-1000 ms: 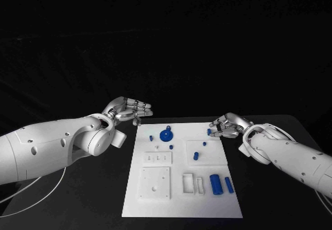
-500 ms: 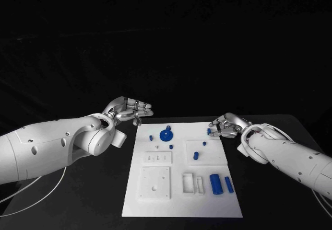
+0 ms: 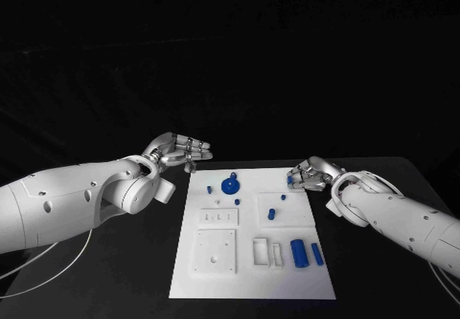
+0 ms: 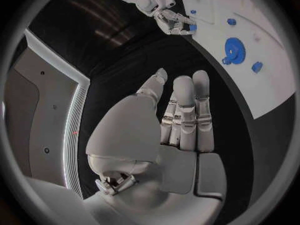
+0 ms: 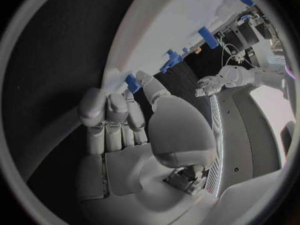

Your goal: Assemble the parts on the task board

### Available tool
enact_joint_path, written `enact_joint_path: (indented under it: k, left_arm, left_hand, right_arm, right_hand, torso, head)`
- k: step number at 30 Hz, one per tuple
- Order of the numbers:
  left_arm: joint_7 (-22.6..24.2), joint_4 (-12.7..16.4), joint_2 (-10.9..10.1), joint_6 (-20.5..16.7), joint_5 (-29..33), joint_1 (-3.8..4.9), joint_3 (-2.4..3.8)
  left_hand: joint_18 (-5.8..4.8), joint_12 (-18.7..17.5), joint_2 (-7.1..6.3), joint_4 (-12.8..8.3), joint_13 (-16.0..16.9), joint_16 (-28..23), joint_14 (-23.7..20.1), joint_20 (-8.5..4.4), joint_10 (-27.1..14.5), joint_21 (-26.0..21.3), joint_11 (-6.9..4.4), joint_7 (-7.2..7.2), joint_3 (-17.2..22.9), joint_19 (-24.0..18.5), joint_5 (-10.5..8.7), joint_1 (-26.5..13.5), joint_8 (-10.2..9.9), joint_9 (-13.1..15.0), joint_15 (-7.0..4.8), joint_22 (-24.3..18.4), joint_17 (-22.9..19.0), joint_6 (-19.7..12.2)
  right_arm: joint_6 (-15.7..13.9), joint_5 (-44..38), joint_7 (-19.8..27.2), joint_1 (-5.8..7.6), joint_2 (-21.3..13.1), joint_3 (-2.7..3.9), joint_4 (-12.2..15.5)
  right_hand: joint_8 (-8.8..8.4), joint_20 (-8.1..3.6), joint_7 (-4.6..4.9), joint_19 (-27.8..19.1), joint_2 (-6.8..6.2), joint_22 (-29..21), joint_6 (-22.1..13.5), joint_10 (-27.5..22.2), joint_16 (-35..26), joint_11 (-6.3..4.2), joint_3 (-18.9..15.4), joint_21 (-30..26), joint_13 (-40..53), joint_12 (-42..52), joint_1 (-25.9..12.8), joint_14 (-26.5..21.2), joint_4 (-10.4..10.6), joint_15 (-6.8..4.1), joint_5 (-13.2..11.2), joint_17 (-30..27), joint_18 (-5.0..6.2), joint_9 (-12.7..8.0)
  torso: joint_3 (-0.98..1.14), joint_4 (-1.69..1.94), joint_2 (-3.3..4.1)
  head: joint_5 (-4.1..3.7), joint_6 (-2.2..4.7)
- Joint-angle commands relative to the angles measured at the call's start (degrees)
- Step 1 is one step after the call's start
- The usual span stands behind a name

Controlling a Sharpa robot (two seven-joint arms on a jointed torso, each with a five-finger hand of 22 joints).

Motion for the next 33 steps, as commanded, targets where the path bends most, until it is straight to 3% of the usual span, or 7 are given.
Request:
enact_joint_path:
  k: [1,5,14,22,26,30,33]
  left_arm:
    - [0.1,0.2,0.1,0.9,-0.3,0.03,0.05]
    - [0.1,0.1,0.1,0.9,-0.3,0.03,0.05]
    - [0.0,0.1,0.1,0.9,-0.3,0.03,0.05]
    - [-0.2,0.0,0.1,1.2,-0.4,0.03,0.05]
    - [-0.5,-0.2,0.2,1.7,-0.5,0.03,0.05]
    - [-1.3,-0.4,0.4,2.2,-1.0,0.03,0.06]
    - [-3.1,-0.6,0.5,2.6,-2.0,0.06,0.08]
  left_hand:
    - [0.24,0.2,0.55,0.0,0.1,0.3,-0.1,-0.27,-0.5,-0.2,-0.08,-0.13,-0.4,0.2,0.21,0.2,-0.1,0.0,-0.35,0.1,0.0,-0.4]
    - [0.24,0.2,0.55,0.0,0.1,0.3,-0.1,-0.27,-0.5,-0.2,-0.08,-0.13,-0.4,0.2,0.21,0.2,-0.1,0.0,-0.35,0.1,0.0,-0.4]
    - [0.07,0.2,0.89,-0.5,0.0,0.3,-0.1,-0.51,-0.6,-0.2,-0.19,-0.25,0.9,0.2,0.56,0.2,0.0,0.0,-0.59,0.5,0.0,-0.4]
    - [-0.25,0.1,0.93,-0.6,0.0,0.0,-0.2,-0.89,-0.6,-0.3,-0.58,-0.97,1.3,0.0,0.50,-0.1,-0.1,0.0,-1.12,0.6,-0.2,-0.1]
    - [-0.51,0.1,1.02,-0.5,0.0,-0.1,-0.2,-1.02,0.5,-0.4,-0.64,-0.93,1.7,0.0,0.41,-0.5,0.0,0.0,-1.02,0.7,-0.2,0.3]
    - [-0.24,0.1,1.23,0.0,0.0,-0.1,-0.3,-0.56,4.2,-0.5,-0.85,-0.47,2.3,-0.1,0.27,-1.1,0.0,0.1,-0.37,0.8,-0.2,1.7]
    - [-0.14,0.6,1.61,0.9,0.1,-0.3,-0.4,-0.57,8.9,-0.6,-2.16,-1.31,2.5,0.0,-0.34,-2.2,0.5,0.5,-0.85,0.7,-0.2,4.7]
  right_arm:
    - [1.1,-0.7,0.1,-0.06,0.1,-0.04,-0.1]
    - [1.2,-0.7,0.1,-0.11,0.3,-0.08,-0.1]
    - [0.8,-1.6,-0.3,-0.30,0.7,-0.24,-0.4]
    - [-1.1,-1.8,-0.9,-0.38,0.7,-0.28,-0.7]
    - [-2.6,-1.7,-1.1,-0.38,0.6,-0.28,-0.6]
    - [-4.0,-1.8,-1.4,-0.38,0.4,-0.29,0.1]
    - [-4.5,-2.2,-2.0,-0.28,-0.2,-0.28,1.5]
  right_hand:
    - [-0.23,0.07,-0.01,3.7,0.40,6.2,1.0,0.3,0.2,-0.17,1.1,0.1,2.0,0.3,-0.5,0.3,-0.1,0.02,-0.9,0.1,-0.09,0.0]
    - [-0.23,-0.01,-0.20,3.7,1.03,6.2,2.2,0.4,0.1,-0.26,3.2,0.1,2.1,0.4,-0.7,0.3,-0.5,-0.07,-2.6,0.1,-0.16,0.0]
    - [-0.17,-0.29,-0.83,3.7,1.79,6.2,4.9,0.3,0.0,-0.60,6.0,-0.1,2.1,0.3,-0.9,0.3,-1.5,-0.38,-3.8,0.1,-0.30,0.2]
    - [-0.12,-0.73,-1.57,3.7,2.60,6.2,7.7,0.5,-0.2,-0.95,6.6,-0.3,2.1,0.3,-1.1,0.3,-1.6,-0.84,-4.1,0.0,-0.62,0.5]
    - [-0.12,-0.95,-1.73,3.7,2.63,6.2,8.4,0.5,-0.4,-1.03,6.6,-0.4,1.9,-0.1,-1.2,0.2,-1.7,-1.04,-2.9,-0.1,-0.69,0.7]
    - [-0.12,-1.04,-1.84,3.7,2.69,6.2,8.8,0.5,-0.5,-1.17,6.7,-0.3,1.8,-0.2,-1.2,0.3,-1.9,-1.08,-2.9,0.0,-0.71,0.7]
    - [-0.13,-1.06,-1.84,3.7,2.85,6.2,8.9,0.5,-0.5,-1.18,7.1,-0.2,1.8,-0.4,-1.2,0.3,-2.0,-1.09,-3.4,0.1,-0.70,0.7]
  torso:
    - [0.01,-0.03,-0.01]
    - [0.02,-0.03,-0.03]
    - [0.14,-0.13,-0.04]
    - [0.18,-0.06,-0.05]
    - [0.20,-0.05,-0.06]
    - [0.25,-0.21,-0.09]
    - [0.20,-0.38,-0.22]
  head:
    - [0.01,-0.03]
    - [0.00,-0.12]
    - [-0.04,-0.42]
    - [-0.05,-0.49]
    - [-0.24,-0.24]
    - [-0.15,-0.25]
    - [-0.18,-0.11]
